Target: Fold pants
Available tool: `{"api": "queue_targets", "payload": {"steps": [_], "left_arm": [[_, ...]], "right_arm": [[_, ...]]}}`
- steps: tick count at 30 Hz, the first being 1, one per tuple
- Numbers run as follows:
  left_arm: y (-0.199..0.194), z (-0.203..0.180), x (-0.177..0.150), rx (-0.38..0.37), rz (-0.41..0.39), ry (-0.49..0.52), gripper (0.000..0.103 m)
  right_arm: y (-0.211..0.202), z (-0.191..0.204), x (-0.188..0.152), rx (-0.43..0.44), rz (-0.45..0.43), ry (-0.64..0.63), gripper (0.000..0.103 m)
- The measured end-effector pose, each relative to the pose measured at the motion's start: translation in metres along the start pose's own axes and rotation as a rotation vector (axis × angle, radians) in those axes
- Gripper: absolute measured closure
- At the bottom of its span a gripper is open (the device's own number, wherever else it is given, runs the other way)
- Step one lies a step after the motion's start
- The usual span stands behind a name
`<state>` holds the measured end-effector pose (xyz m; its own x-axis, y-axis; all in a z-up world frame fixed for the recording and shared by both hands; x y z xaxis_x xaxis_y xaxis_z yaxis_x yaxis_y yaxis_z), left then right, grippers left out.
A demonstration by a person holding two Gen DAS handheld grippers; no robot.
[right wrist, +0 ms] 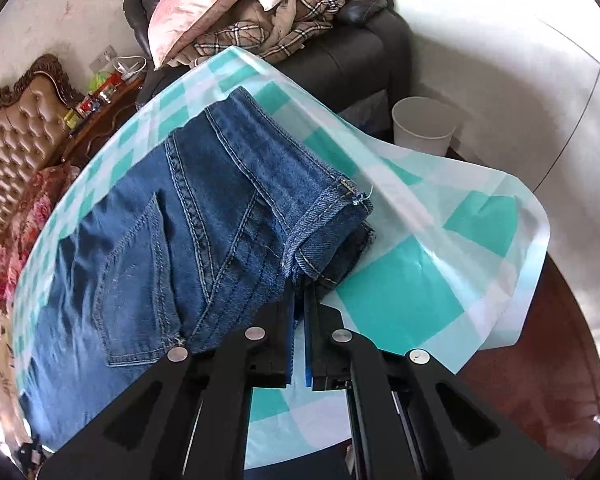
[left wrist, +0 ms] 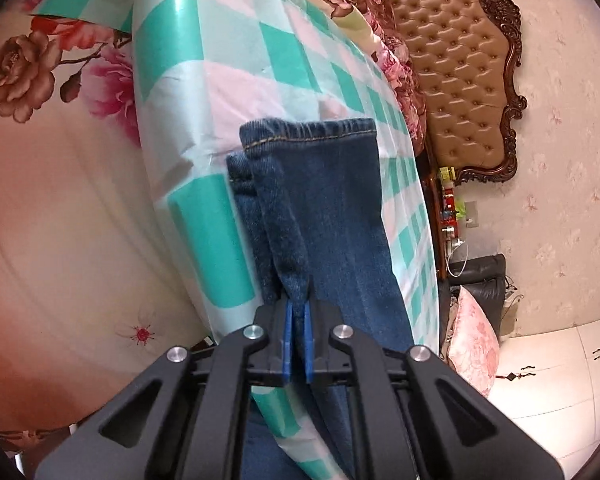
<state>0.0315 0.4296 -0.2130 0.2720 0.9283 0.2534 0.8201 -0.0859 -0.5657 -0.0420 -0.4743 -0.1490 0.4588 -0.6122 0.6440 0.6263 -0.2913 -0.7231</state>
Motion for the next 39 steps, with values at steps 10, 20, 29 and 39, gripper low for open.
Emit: {"api": "queue_targets", "payload": {"steps": [10,20,29,39], "left_arm": [[-0.001,0.006,0.010,0.008,-0.015,-0.008,0.097],[-0.047,-0.019,0.036,0.214,-0.243,0.158,0.048],[0.029,-0.100,0.030,0.209,-0.188,0.557,0.041],[0.060,-0.110,0.037,0.253,-0.162,0.666,0.035]], "right_arm": [[-0.004,0.007,-0.001,-0.043,-0.057,-0.014,0.102],[-0.049,-0.014,0.025,-0.232,-0.199,-0.002,0.073],[-0.009,0.202,0.041,0.311,-0.154,-0.643,0.049],[0.117,0.349,-0.005,0.545,0.038,-0.932,0.043]]}}
Point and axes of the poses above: each gripper's, at about its wrist camera, not at the fingertips, and y roughly the way its jaws point, z to its left, x to its top, the point moved 1 cm from there along y, roughly the way its jaws point, and after that the axes turned 14 degrees about -z, right-handed, at the moved point
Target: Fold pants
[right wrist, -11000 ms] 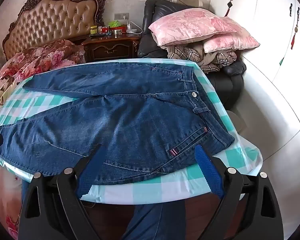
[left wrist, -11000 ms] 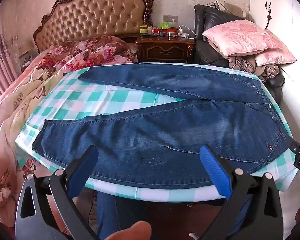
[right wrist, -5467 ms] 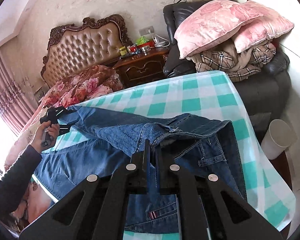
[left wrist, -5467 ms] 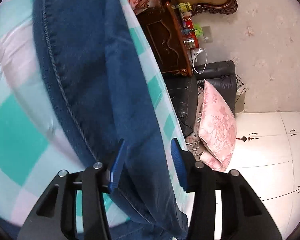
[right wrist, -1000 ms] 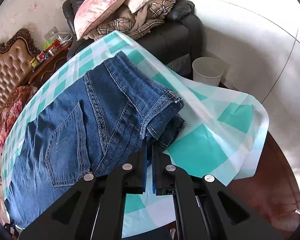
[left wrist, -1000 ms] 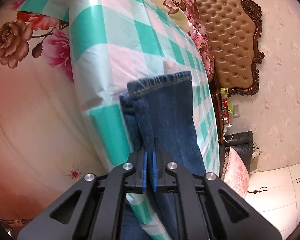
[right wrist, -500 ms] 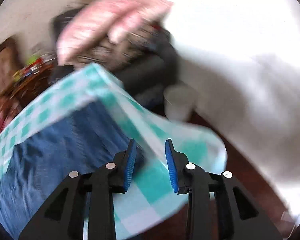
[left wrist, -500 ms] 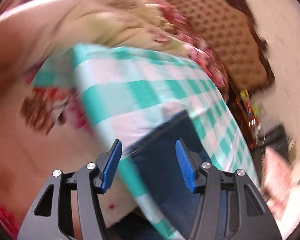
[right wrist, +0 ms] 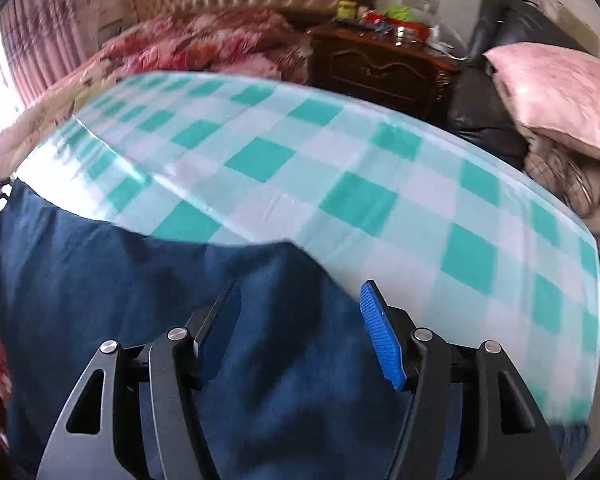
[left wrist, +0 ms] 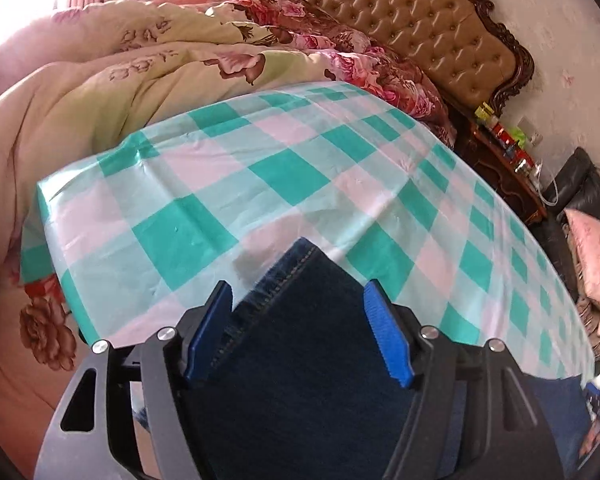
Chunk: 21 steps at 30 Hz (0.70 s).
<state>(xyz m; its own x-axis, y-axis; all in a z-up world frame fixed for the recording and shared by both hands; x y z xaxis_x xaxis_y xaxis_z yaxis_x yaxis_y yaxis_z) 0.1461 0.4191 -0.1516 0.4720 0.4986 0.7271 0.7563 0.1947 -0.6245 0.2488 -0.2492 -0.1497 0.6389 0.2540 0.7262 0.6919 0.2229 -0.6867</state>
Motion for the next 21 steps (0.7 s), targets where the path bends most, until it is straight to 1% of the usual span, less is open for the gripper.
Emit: {"api": "queue_targets", "payload": {"steps": [2,3,5,7,8,10,12,13,15,18,19,21], "left_arm": [[0.000,-0.001,-0.001,-0.006,-0.003,0.019,0.035],[-0.001,-0.001,-0.002,-0.006,-0.005,0.033,0.035],[0.001,-0.004,-0.003,-0.008,-0.004,0.085,0.035],[0.005,-0.012,-0.004,-0.012,-0.001,0.152,0.035],[0.007,-0.016,-0.004,-0.011,0.000,0.191,0.035],[0.015,-0.021,-0.004,0.007,0.006,0.236,0.035],[0.025,-0.020,-0.006,0.040,0.030,0.261,0.036],[0.032,-0.014,-0.008,0.094,0.050,0.265,0.035],[0.033,-0.006,-0.005,0.090,0.044,0.218,0.035],[0.027,-0.005,-0.002,0.124,0.032,0.209,0.036],[0.017,-0.009,-0.002,0.137,0.005,0.212,0.036],[-0.006,-0.022,-0.002,0.104,-0.050,0.220,0.036]], "right_arm": [[0.009,0.002,-0.006,-0.020,0.004,-0.023,0.048],[0.015,-0.001,-0.011,-0.017,-0.003,-0.012,0.051],[0.020,-0.003,-0.013,-0.028,-0.028,0.015,0.051],[0.022,-0.002,-0.015,-0.059,-0.064,0.024,0.051],[0.021,-0.001,-0.015,-0.073,-0.069,0.026,0.051],[0.022,0.001,-0.013,-0.111,-0.076,0.014,0.051],[0.022,0.000,-0.013,-0.128,-0.077,0.011,0.051],[0.023,-0.001,-0.012,-0.130,-0.073,0.021,0.051],[0.024,-0.002,-0.012,-0.131,-0.070,0.036,0.051],[0.022,-0.003,-0.010,-0.137,-0.081,0.061,0.051],[0.012,-0.005,-0.006,-0.148,-0.103,0.084,0.051],[-0.019,-0.011,-0.002,-0.151,-0.173,0.133,0.048]]}}
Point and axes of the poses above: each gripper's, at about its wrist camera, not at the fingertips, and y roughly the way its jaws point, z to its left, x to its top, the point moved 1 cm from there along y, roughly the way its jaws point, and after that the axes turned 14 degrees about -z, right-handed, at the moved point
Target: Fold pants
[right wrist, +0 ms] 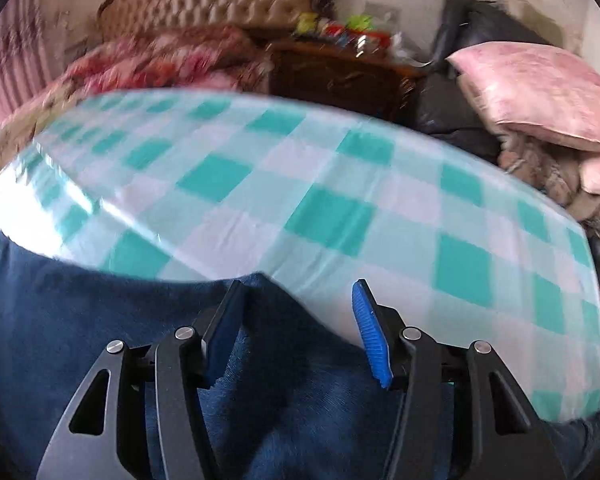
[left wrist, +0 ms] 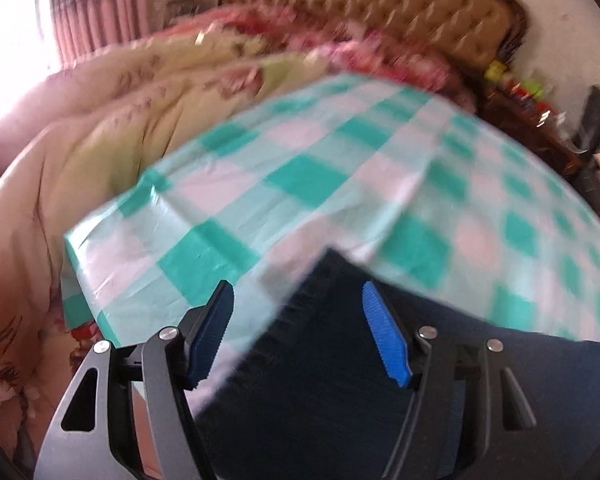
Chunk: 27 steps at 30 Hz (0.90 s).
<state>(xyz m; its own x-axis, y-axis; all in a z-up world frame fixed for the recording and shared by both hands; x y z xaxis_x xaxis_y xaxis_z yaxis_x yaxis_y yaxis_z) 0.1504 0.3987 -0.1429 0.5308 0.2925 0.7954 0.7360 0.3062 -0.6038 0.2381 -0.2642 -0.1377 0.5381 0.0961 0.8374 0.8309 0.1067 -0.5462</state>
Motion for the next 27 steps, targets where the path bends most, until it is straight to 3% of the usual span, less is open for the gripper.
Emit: {"api": "queue_targets", "payload": {"steps": [2,4,6,10,12,14,15,17,20,22,27], "left_arm": [[-0.034,-0.018,-0.001,-0.037,-0.071,0.045,0.035],[-0.064,-0.035,-0.008,-0.084,-0.117,0.085,0.034],[-0.087,-0.051,-0.020,-0.127,-0.133,0.101,0.034],[-0.129,-0.093,-0.052,-0.220,-0.126,0.142,0.034],[-0.141,-0.115,-0.066,-0.256,-0.117,0.179,0.034],[-0.147,-0.132,-0.076,-0.283,-0.095,0.177,0.034],[-0.148,-0.139,-0.079,-0.300,-0.076,0.167,0.035],[-0.153,-0.155,-0.088,-0.362,-0.023,0.128,0.036],[-0.165,-0.188,-0.106,-0.450,0.010,0.141,0.045],[-0.173,-0.214,-0.120,-0.505,0.031,0.152,0.046],[-0.194,-0.278,-0.164,-0.597,0.083,0.215,0.048]], "right_arm": [[-0.043,-0.024,0.005,-0.032,-0.070,0.076,0.037],[-0.068,-0.049,-0.003,-0.099,-0.067,0.103,0.034],[-0.088,-0.088,-0.024,-0.254,-0.008,0.112,0.034],[-0.103,-0.157,-0.071,-0.454,0.142,0.173,0.039],[-0.114,-0.184,-0.089,-0.443,0.156,0.267,0.041],[-0.144,-0.202,-0.096,-0.369,0.087,0.428,0.041],[-0.159,-0.204,-0.098,-0.379,0.056,0.442,0.041],[-0.187,-0.202,-0.110,-0.509,0.048,0.401,0.037],[-0.205,-0.196,-0.136,-0.497,0.079,0.404,0.037],[-0.205,-0.192,-0.155,-0.566,0.126,0.340,0.037],[-0.213,-0.199,-0.171,-0.592,0.100,0.367,0.032]]}}
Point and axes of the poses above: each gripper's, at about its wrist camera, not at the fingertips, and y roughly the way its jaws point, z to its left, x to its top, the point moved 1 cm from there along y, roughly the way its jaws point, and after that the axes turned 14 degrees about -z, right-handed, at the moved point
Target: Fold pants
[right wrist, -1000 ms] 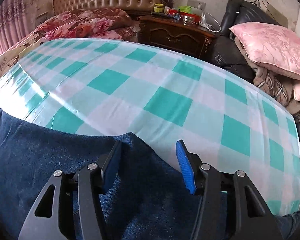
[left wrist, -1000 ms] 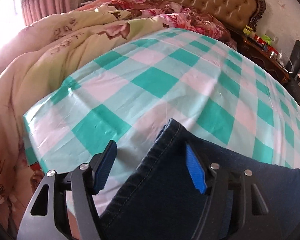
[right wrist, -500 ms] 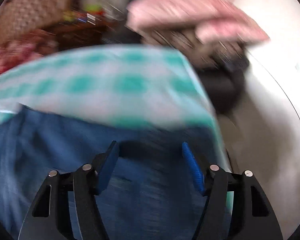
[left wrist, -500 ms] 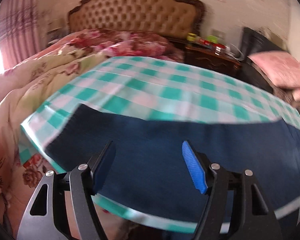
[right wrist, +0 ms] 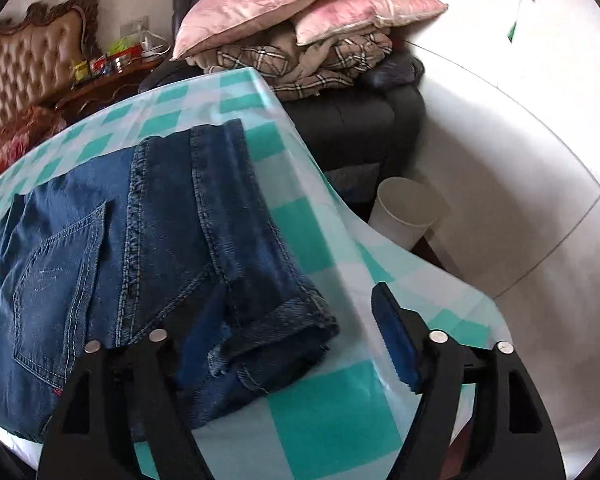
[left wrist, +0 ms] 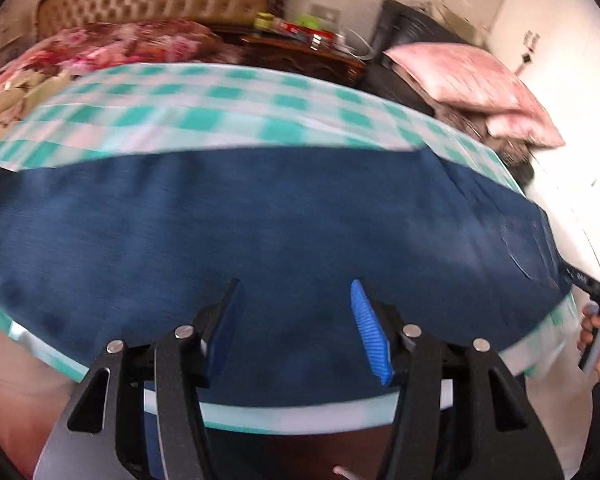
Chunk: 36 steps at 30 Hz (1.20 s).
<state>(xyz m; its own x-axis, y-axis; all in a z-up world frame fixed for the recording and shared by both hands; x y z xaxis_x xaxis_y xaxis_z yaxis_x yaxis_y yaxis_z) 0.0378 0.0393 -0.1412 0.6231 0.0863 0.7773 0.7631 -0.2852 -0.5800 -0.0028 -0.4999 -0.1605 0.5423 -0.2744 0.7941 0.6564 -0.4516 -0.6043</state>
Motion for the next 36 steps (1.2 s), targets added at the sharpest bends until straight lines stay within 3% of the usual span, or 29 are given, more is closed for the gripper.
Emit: {"api": "queue_targets", "payload": {"steps": [3,5,7,11,14,16,18,21,23,28,31,36], "left_arm": [[-0.002,-0.032,-0.009,-0.034,-0.027,0.018,0.046],[0.000,-0.059,-0.015,-0.048,-0.037,0.115,0.045],[0.006,-0.071,-0.020,-0.057,-0.033,0.131,0.045],[0.025,-0.073,-0.036,-0.027,0.071,0.122,0.045],[0.027,-0.075,-0.040,-0.020,0.067,0.189,0.039],[0.026,-0.072,-0.040,-0.013,0.076,0.189,0.025],[0.019,-0.065,-0.038,-0.010,0.065,0.187,0.024],[0.006,-0.031,-0.026,0.023,0.016,0.129,0.024],[-0.001,0.007,-0.016,0.107,-0.019,0.078,0.029],[-0.019,0.128,0.003,0.355,-0.052,-0.114,0.059],[-0.035,0.198,0.019,0.448,-0.101,-0.209,0.059],[-0.039,0.285,0.069,0.575,-0.141,-0.175,0.054]], "right_arm": [[-0.025,0.015,0.005,-0.074,-0.040,-0.044,0.030],[-0.059,0.036,0.008,0.018,-0.119,-0.024,0.029],[-0.079,0.062,0.004,0.107,-0.141,-0.017,0.023],[-0.089,0.118,-0.019,0.250,-0.076,-0.012,0.020],[-0.082,0.146,-0.031,0.276,-0.013,-0.029,0.019],[-0.082,0.158,-0.039,0.292,0.012,-0.052,0.015],[-0.080,0.170,-0.044,0.261,0.021,-0.103,0.015],[-0.072,0.179,-0.050,0.221,0.032,-0.153,0.015],[-0.072,0.182,-0.056,0.208,0.029,-0.204,0.015],[-0.066,0.177,-0.055,0.211,0.049,-0.185,0.010],[-0.066,0.176,-0.056,0.209,0.048,-0.193,0.008],[-0.075,0.155,-0.040,0.239,0.035,-0.105,0.009]]}}
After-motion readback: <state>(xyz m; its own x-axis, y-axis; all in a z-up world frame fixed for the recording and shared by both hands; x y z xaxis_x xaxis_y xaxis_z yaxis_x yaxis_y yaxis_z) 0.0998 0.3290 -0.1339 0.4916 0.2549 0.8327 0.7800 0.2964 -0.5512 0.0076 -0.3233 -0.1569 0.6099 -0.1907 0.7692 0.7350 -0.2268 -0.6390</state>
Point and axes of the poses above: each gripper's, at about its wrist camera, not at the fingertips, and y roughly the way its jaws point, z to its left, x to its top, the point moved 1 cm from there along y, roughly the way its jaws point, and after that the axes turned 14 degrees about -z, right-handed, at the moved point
